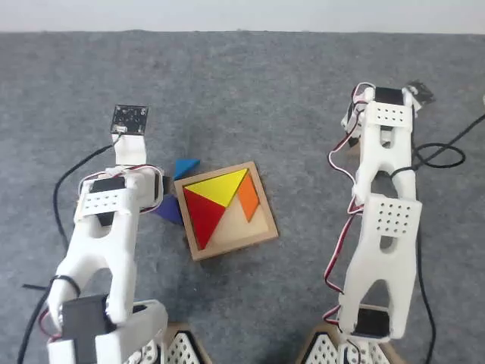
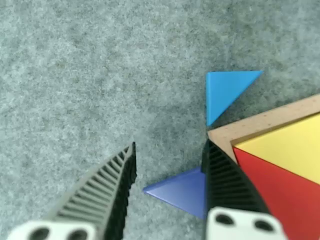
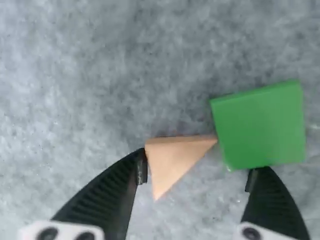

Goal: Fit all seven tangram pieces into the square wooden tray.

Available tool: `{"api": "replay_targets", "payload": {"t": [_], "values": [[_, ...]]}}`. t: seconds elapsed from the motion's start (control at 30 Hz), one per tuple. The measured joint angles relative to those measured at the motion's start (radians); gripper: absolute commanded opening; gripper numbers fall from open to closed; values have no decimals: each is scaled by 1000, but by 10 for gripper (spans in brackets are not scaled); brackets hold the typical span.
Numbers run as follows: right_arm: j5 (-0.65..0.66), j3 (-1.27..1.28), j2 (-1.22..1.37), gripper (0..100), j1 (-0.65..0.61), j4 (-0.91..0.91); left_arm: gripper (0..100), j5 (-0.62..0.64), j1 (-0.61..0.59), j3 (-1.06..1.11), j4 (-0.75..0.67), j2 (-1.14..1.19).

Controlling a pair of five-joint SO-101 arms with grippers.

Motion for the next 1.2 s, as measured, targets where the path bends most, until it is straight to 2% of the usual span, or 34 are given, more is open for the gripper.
{"api": "replay_targets", "payload": {"t": [0.37,0.73,0.9,1.13,1.2], "values": [[-118,-183,55,296,9,83,213,0,0,0,0,0],[-169,-199,80,291,26,72,213,0,0,0,0,0],[-135,-229,121,162,28,72,213,0,0,0,0,0],[-66,-250,129,144,40,180,213,0,0,0,0,0],[-55,-252,129,110,40,199,213,0,0,0,0,0]]}}
